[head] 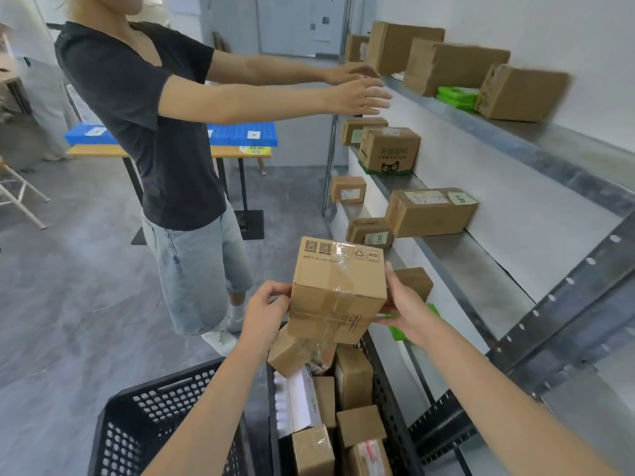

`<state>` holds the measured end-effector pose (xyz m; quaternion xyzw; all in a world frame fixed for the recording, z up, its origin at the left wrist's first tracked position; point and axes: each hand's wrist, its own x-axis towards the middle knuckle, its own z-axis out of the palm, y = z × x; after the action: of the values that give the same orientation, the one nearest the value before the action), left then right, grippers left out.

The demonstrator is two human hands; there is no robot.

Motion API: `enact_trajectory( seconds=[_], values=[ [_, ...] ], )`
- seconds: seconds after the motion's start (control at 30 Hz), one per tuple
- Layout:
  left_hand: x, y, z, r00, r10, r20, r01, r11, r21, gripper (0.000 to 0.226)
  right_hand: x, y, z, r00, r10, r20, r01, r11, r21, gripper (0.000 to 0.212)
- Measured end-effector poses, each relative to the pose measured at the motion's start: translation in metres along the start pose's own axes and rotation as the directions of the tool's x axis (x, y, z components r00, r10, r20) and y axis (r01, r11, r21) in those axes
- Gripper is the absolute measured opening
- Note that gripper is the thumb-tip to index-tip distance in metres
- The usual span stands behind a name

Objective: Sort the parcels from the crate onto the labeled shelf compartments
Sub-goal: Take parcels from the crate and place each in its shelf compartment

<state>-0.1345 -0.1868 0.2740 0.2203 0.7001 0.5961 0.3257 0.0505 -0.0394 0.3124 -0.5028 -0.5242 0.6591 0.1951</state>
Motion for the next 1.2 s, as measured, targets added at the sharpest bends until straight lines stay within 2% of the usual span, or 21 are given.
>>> enact_trajectory(
  seconds=[0.07,0.13,0.2,0.3,0.4,0.57,0.73,0.9,1.07,1.2],
  values=[
    [0.002,-0.002,0.002,0.999,-0.040,-0.008,0.040,0.999,-0.028,0.019,0.001,0.002,-0.003,1.000,-0.001,0.025,0.002,0.999,-0.033,0.062],
    [0.003,-0.003,0.003,0.993,-0.115,0.023,0.117,0.983,-0.139,0.017,0.000,0.002,-0.007,0.998,-0.026,0.052,0.029,0.998,-0.054,0.055],
    [0.002,-0.002,0.004,0.982,-0.168,0.083,0.182,0.959,-0.217,0.028,-0.002,0.002,-0.012,0.994,-0.061,0.088,0.068,0.995,-0.070,0.046],
    [0.003,0.001,0.006,0.977,-0.150,0.154,0.184,0.953,-0.242,0.036,-0.002,0.005,-0.018,0.984,-0.141,0.105,0.154,0.981,-0.121,0.032],
    [0.006,0.005,0.008,0.967,-0.183,0.177,0.226,0.936,-0.271,0.045,-0.002,0.007,-0.024,0.964,-0.249,0.094,0.260,0.957,-0.130,0.032],
    [0.006,0.001,0.007,0.943,-0.287,0.170,0.325,0.903,-0.281,0.061,-0.008,0.009,-0.031,0.933,-0.349,0.090,0.360,0.890,-0.281,0.029],
    [0.000,0.002,0.013,0.942,-0.276,0.191,0.321,0.909,-0.268,0.057,-0.016,0.011,-0.029,0.941,-0.337,-0.007,0.327,0.917,-0.230,0.015],
    [-0.006,0.008,0.019,0.948,-0.261,0.182,0.305,0.908,-0.288,0.055,-0.016,0.020,-0.028,0.947,-0.308,-0.087,0.284,0.935,-0.213,0.041],
    [-0.014,0.007,0.022,0.949,-0.238,0.207,0.295,0.903,-0.314,0.035,-0.017,0.019,-0.031,0.954,-0.289,-0.084,0.278,0.952,-0.124,0.051],
    [-0.017,0.005,0.022,0.953,-0.201,0.225,0.269,0.906,-0.329,0.035,-0.017,0.021,-0.034,0.962,-0.267,-0.060,0.264,0.963,-0.062,0.035]
  ],
)
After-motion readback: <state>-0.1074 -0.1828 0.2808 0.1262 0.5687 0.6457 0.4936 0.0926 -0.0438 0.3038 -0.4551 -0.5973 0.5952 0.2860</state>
